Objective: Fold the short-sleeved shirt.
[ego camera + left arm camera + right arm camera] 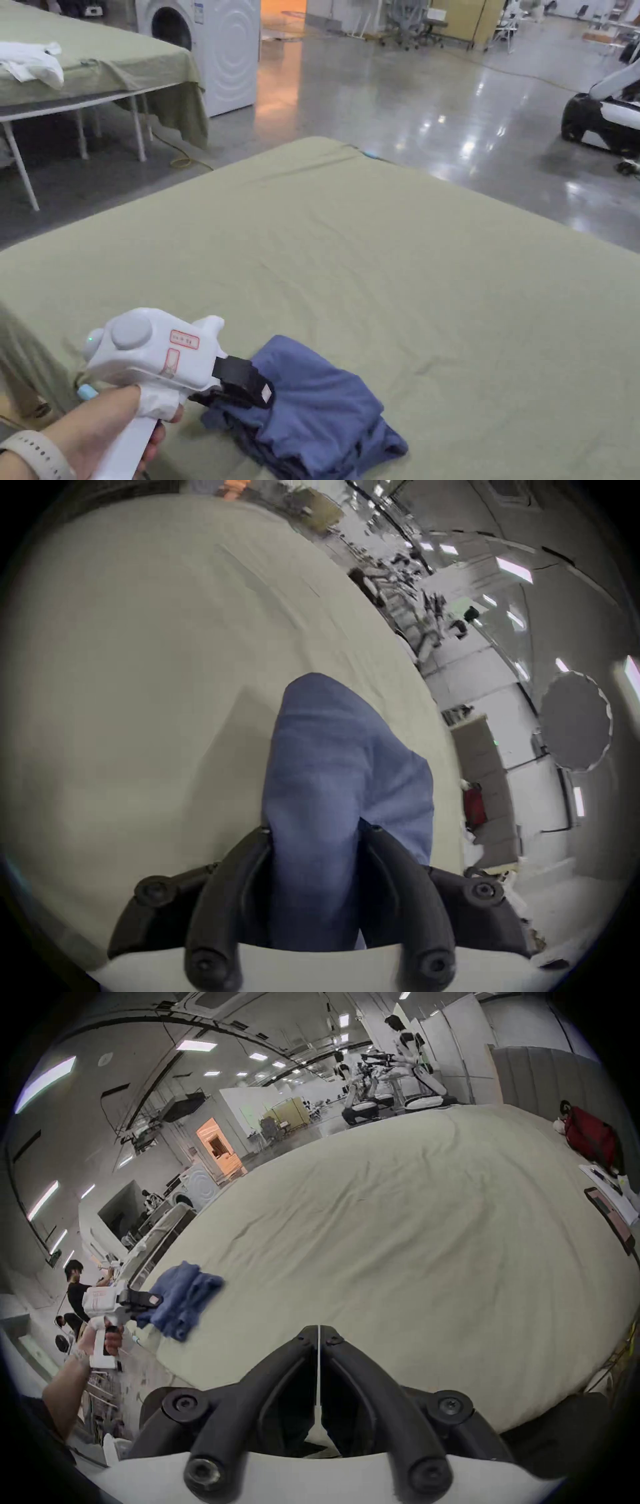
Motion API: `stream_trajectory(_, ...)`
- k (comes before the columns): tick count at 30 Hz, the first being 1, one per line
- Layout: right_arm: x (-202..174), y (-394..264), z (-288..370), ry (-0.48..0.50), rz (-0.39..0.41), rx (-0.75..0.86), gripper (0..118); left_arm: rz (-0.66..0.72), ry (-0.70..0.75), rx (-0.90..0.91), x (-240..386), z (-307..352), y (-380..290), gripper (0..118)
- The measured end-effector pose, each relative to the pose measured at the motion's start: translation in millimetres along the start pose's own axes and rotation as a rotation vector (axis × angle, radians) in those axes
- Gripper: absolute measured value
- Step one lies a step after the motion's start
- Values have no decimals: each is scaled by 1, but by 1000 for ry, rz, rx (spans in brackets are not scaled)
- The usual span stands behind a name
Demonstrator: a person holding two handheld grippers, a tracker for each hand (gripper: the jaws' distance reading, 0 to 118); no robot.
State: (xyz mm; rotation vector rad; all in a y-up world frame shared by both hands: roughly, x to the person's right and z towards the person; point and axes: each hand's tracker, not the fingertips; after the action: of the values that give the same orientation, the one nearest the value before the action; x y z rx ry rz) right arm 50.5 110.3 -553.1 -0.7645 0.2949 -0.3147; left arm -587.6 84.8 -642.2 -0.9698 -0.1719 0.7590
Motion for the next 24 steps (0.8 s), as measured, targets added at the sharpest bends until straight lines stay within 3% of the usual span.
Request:
stream_trajectory(3, -9, 0, -5, -1, 12, -8, 6, -85, 188, 88, -33, 31, 39, 31)
stream_trajectory(6, -17, 1, -10, -1, 21, -15, 6, 38, 147, 82, -69, 41, 57, 31)
stream_trajectory(10, -28, 2, -13, 15, 22, -16, 6, -27, 143, 90, -56, 34, 39, 32)
stream_trajectory(11, -32, 2, -14, 19, 26, -16, 6, -19, 135, 108, -52, 36, 34, 44)
stream_trajectory(12, -34, 3, -14, 22, 34, -16, 6, -6, 131, 119, -49, 39, 30, 74)
stream_trajectory(13, -37, 4, -14, 26, 43, -16, 6, 11, 129, 125, -47, 44, 27, 93)
stream_trajectory(14, -40, 5, -12, 32, 50, -13, 6, 16, 122, 126, -46, 50, 23, 99)
stream_trajectory(19, -42, 5, 1, 58, 70, 15, 6, -47, 147, 230, -23, 112, 8, 103)
stream_trajectory(22, -38, 3, 10, 71, 71, 30, 6, -93, 261, 276, -9, 140, 1, 106)
stream_trajectory(23, -36, 1, 13, 78, 68, 37, 6, -114, 318, 280, 0, 145, -5, 99)
stream_trajectory(24, -36, -1, 18, 81, 67, 45, 6, -153, 365, 322, 8, 148, -9, 70)
